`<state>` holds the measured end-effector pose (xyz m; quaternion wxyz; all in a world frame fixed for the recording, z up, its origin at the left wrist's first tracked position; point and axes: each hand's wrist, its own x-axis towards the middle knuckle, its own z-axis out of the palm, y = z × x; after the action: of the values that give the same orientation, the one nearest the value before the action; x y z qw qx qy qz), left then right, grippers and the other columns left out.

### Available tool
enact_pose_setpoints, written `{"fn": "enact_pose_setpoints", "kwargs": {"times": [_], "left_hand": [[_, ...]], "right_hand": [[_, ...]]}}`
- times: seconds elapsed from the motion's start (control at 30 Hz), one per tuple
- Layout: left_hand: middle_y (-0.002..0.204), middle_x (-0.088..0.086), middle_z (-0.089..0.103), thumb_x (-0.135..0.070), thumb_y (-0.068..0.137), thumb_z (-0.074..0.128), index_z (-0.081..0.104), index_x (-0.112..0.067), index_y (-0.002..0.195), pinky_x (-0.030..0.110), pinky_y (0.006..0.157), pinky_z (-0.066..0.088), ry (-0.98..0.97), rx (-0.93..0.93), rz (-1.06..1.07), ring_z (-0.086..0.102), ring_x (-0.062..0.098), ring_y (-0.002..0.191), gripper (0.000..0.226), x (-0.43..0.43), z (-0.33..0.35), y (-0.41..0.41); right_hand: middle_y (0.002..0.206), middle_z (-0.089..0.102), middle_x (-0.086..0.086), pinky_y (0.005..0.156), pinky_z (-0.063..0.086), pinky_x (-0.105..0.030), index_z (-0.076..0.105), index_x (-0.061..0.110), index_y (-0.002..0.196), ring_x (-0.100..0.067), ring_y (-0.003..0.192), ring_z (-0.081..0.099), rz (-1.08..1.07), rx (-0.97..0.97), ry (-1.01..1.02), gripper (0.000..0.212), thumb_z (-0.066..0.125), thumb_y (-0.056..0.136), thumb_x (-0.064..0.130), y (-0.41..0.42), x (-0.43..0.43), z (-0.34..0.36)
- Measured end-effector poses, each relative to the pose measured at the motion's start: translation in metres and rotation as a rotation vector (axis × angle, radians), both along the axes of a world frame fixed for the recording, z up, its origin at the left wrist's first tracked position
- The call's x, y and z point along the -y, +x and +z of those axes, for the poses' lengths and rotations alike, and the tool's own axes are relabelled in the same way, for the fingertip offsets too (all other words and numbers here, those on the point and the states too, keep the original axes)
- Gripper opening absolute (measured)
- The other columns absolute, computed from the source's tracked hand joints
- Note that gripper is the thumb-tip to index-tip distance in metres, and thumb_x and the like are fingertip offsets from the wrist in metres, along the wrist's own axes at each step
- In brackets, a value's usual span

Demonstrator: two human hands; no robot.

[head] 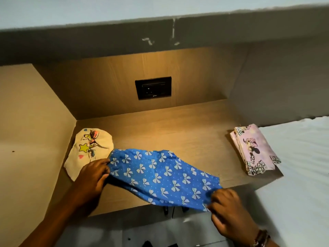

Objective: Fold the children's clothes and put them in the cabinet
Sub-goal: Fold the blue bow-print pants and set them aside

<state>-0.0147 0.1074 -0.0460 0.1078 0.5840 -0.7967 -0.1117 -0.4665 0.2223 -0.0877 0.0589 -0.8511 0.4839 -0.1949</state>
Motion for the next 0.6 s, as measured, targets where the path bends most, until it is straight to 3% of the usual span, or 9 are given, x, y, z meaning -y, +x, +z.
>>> {"fn": "enact_pose_setpoints", "kwargs": {"times": [0.03, 0.17, 0.23, 0.3, 0.37, 0.47, 0.6], "left_hand": [[0.116, 0.018, 0.066, -0.035, 0.081, 0.043, 0.065, -0.010, 0.082, 0.053, 0.087, 0.046, 0.002, -0.001, -0.017, 0.062, 0.040, 0.105, 0.034, -0.001, 0.002, 0.000], [0.121, 0.012, 0.062, -0.043, 0.075, 0.041, 0.062, -0.012, 0.081, 0.052, 0.093, 0.043, 0.072, -0.095, 0.007, 0.055, 0.032, 0.111, 0.038, 0.003, 0.008, 0.001], [0.110, 0.007, 0.062, -0.039, 0.081, 0.041, 0.061, -0.012, 0.080, 0.047, 0.084, 0.049, 0.115, -0.373, 0.137, 0.057, 0.029, 0.101, 0.034, 0.007, 0.011, -0.008], [0.094, -0.001, 0.059, -0.036, 0.092, 0.043, 0.056, -0.023, 0.082, 0.034, 0.064, 0.052, 0.128, -0.580, 0.340, 0.060, 0.023, 0.088, 0.021, 0.019, 0.015, -0.022], [0.092, -0.006, 0.058, -0.042, 0.094, 0.053, 0.053, -0.028, 0.091, 0.022, 0.051, 0.046, 0.157, -0.583, 0.476, 0.060, 0.011, 0.082, 0.014, 0.038, 0.015, -0.034], [0.102, -0.001, 0.058, -0.047, 0.086, 0.065, 0.053, -0.023, 0.111, 0.027, 0.061, 0.047, 0.280, -0.471, 0.511, 0.060, 0.014, 0.084, 0.037, 0.060, 0.008, -0.045], [0.085, 0.008, 0.069, -0.041, 0.082, 0.073, 0.059, -0.012, 0.091, 0.028, 0.058, 0.047, 0.426, -0.478, 0.583, 0.066, 0.022, 0.072, 0.033, 0.073, 0.000, -0.052]], "right_hand": [[0.089, 0.062, 0.003, 0.083, 0.033, -0.027, 0.066, 0.023, 0.079, -0.016, 0.093, 0.055, 0.001, -0.004, 0.018, 0.005, 0.063, 0.079, 0.027, 0.001, 0.000, 0.002], [0.085, 0.055, 0.007, 0.083, 0.030, -0.024, 0.064, 0.024, 0.079, -0.009, 0.087, 0.049, 0.005, 0.063, 0.086, 0.016, 0.070, 0.077, 0.038, -0.001, 0.002, 0.008], [0.079, 0.055, 0.007, 0.074, 0.033, -0.026, 0.063, 0.022, 0.077, -0.008, 0.079, 0.047, -0.113, 0.140, 0.076, 0.018, 0.062, 0.084, 0.038, 0.001, 0.008, 0.008], [0.067, 0.048, 0.011, 0.062, 0.033, -0.025, 0.053, 0.023, 0.065, -0.008, 0.065, 0.043, -0.338, 0.280, 0.081, 0.027, 0.058, 0.089, 0.032, 0.005, 0.016, 0.004], [0.055, 0.044, 0.010, 0.053, 0.035, -0.030, 0.043, 0.023, 0.055, -0.011, 0.053, 0.042, -0.618, 0.451, 0.183, 0.042, 0.059, 0.092, 0.035, 0.009, 0.021, -0.003], [0.044, 0.043, 0.003, 0.045, 0.036, -0.030, 0.043, 0.014, 0.053, -0.008, 0.041, 0.037, -0.884, 0.632, 0.325, 0.058, 0.057, 0.083, 0.062, 0.015, 0.018, -0.015], [0.040, 0.040, 0.009, 0.045, 0.032, -0.027, 0.042, 0.020, 0.051, -0.006, 0.038, 0.034, -1.029, 0.709, 0.456, 0.068, 0.059, 0.065, 0.085, 0.025, 0.012, -0.021]]}}
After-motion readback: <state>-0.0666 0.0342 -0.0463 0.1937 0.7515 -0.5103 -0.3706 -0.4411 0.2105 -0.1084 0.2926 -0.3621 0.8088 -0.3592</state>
